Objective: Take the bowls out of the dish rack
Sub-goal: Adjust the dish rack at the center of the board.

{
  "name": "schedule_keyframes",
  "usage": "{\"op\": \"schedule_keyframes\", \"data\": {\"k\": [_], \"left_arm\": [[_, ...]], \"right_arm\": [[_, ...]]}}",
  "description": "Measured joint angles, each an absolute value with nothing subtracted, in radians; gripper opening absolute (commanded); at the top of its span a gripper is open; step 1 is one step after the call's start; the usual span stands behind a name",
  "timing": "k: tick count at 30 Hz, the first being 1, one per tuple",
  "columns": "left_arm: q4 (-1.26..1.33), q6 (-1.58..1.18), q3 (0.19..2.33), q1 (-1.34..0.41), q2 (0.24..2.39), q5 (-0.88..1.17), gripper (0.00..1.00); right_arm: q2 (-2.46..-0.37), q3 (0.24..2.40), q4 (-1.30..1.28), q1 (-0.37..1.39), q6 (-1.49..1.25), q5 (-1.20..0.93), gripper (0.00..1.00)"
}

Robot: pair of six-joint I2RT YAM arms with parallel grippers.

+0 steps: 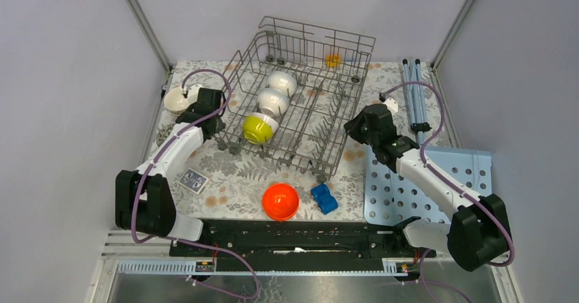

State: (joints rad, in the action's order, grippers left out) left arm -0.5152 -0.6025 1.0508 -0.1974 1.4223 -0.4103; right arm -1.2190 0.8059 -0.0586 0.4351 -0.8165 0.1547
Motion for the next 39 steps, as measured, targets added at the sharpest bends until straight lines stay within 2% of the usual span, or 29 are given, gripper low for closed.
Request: {"op": "schedule_keyframes", "data": {"k": [1, 2, 3, 5, 8, 14, 24, 33, 39], "left_arm": [[-0.515, -0.602, 1.051, -0.196, 1.423, -0.410, 0.01], [-0.516, -0.601, 1.051, -0.196, 1.422, -0.411, 0.24], [-0.517, -0.601, 1.051, -0.196, 1.422, -0.411, 0.32], [-0.520, -0.604, 1.051, -0.196, 1.420, -0.408, 0.49], [-0.514, -0.607, 1.050, -0.202, 1.415, -0.369, 0.61], [-0.499, -0.634, 1.049, -0.215, 1.394, -0.299, 0.85], [-0.487, -0.797, 0.980, -0.234, 1.211, -0.255, 0.99], [-0.476, -1.047, 0.860, -0.293, 1.018, -0.260, 0.99], [-0.518, -1.235, 0.844, -0.482, 1.013, -0.315, 0.98]], "right_arm": [[-1.218, 0.806, -0.059, 0.440, -0.816, 0.162, 0.24], [-1.217, 0.806, -0.061, 0.443, -0.813, 0.169, 0.52], [-1.214, 0.806, -0.067, 0.451, -0.804, 0.182, 0.58], [-1.213, 0.823, -0.102, 0.459, -0.793, 0.165, 0.67], [-1.214, 0.887, -0.168, 0.497, -0.752, 0.139, 0.75], [-1.216, 0.979, -0.270, 0.465, -0.690, 0.138, 0.84], [-1.339, 1.173, -0.281, 0.352, -0.616, 0.200, 0.85], [-1.464, 1.221, -0.279, 0.270, -0.607, 0.228, 0.84], [-1.549, 1.317, -0.245, 0.259, -0.563, 0.257, 0.83]]}}
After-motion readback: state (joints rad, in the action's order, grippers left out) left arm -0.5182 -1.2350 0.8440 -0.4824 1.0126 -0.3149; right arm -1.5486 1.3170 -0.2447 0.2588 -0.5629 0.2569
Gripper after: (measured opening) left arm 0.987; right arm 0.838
